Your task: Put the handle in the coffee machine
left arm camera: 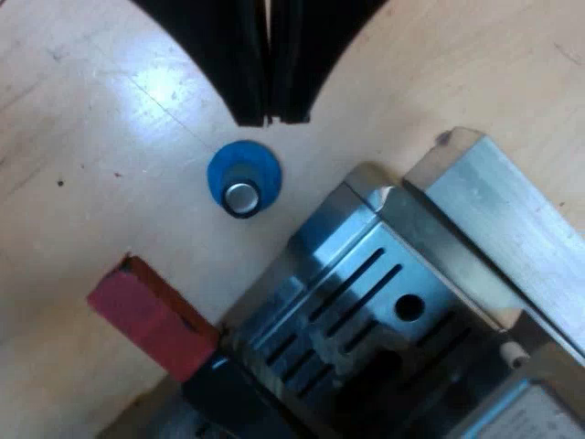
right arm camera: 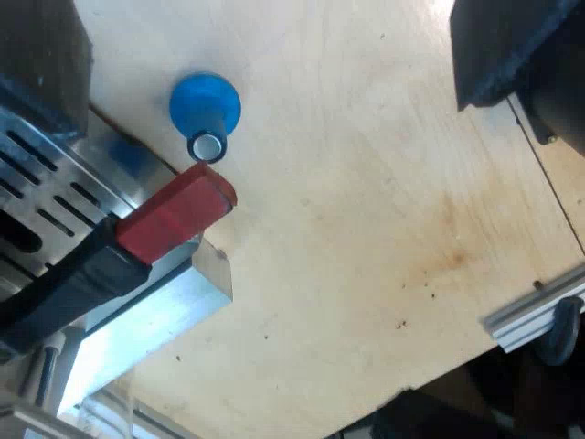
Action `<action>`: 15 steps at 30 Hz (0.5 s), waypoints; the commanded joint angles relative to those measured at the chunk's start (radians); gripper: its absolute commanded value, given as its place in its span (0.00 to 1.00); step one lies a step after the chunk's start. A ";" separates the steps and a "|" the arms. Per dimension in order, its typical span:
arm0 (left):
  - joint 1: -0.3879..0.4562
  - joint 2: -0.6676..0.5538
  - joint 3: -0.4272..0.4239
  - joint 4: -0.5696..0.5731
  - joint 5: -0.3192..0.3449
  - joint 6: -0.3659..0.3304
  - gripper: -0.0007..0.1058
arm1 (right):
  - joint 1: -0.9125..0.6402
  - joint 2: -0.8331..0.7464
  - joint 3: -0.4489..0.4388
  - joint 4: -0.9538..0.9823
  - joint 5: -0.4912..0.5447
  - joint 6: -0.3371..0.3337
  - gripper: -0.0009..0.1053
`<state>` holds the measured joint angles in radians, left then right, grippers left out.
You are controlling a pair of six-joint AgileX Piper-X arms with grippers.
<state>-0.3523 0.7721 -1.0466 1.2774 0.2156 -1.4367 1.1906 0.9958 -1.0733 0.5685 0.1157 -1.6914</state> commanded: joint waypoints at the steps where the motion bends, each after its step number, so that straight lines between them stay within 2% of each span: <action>1: 0.023 -0.014 -0.006 -0.003 0.006 0.005 0.19 | 0.000 -0.010 -0.041 0.044 0.005 -0.009 0.77; 3: 0.043 -0.020 -0.006 -0.003 0.006 0.005 0.39 | 0.000 -0.010 -0.068 0.086 0.032 -0.009 0.77; 7: 0.071 -0.023 -0.006 0.000 0.006 0.005 0.63 | -0.004 -0.010 -0.103 0.134 0.045 -0.009 0.77; 10: 0.090 -0.023 -0.014 0.005 0.004 0.005 0.74 | -0.050 -0.010 -0.133 0.184 0.043 -0.009 0.77; 15: 0.136 -0.033 -0.061 0.005 0.004 -0.001 0.77 | -0.156 -0.012 -0.184 0.235 0.004 0.006 0.77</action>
<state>-0.2181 0.7521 -1.0926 1.2803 0.2156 -1.4367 1.0391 0.9931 -1.2443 0.7912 0.1324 -1.6817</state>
